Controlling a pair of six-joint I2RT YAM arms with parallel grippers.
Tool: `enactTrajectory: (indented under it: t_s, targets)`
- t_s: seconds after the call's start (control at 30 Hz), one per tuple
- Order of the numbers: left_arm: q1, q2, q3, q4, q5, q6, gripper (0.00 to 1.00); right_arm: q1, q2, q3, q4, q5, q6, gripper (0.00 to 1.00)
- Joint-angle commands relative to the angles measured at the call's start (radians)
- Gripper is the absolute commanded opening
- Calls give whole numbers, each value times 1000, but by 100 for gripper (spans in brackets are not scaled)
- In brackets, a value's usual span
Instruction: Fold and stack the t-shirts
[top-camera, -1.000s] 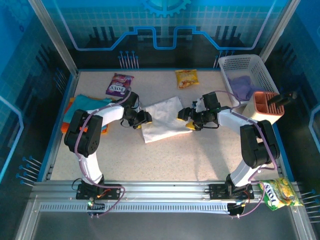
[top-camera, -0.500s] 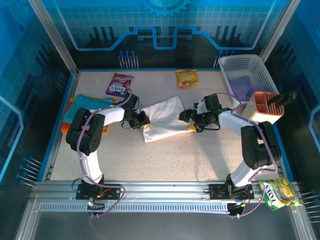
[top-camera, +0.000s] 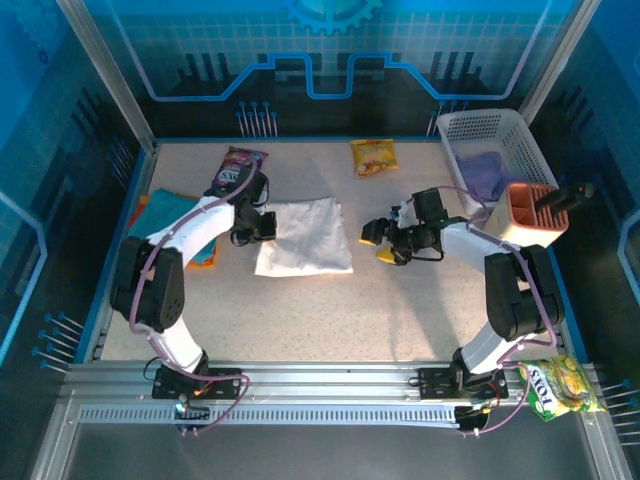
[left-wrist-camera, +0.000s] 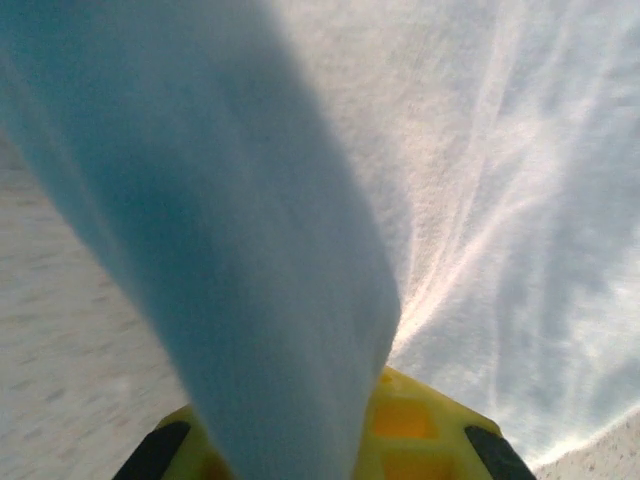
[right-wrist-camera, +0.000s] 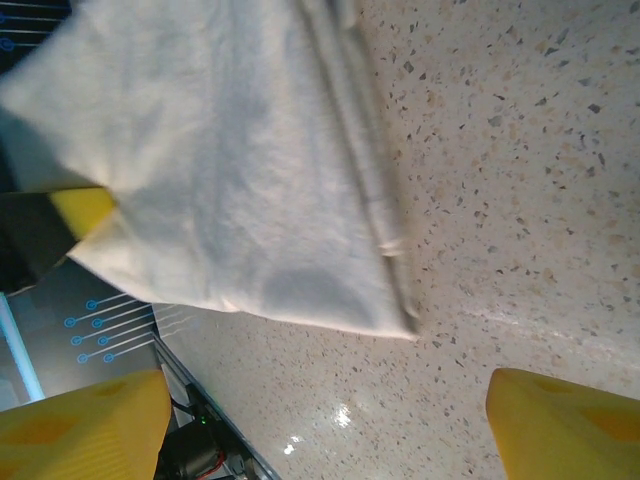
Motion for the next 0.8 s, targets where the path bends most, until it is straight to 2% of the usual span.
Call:
enactTrajectory:
  t_s: [0.0, 0.13, 0.23, 0.53, 0.77]
  targets:
    - [24, -110, 57, -190, -144, 114, 0, -13, -24, 21, -35, -32, -21, 83]
    - [63, -187, 108, -289, -220, 205, 0, -15, -23, 30, -36, -42, -20, 83]
    - [100, -223, 159, -340, -223, 261, 0, -15, -12, 40, -43, -50, -22, 83]
    - [157, -228, 300, -452, -258, 422, 0, -13, -7, 67, -78, -62, -27, 83]
    - [181, -193, 427, -500, -305, 488, 0, -8, -7, 82, -97, -58, -23, 82]
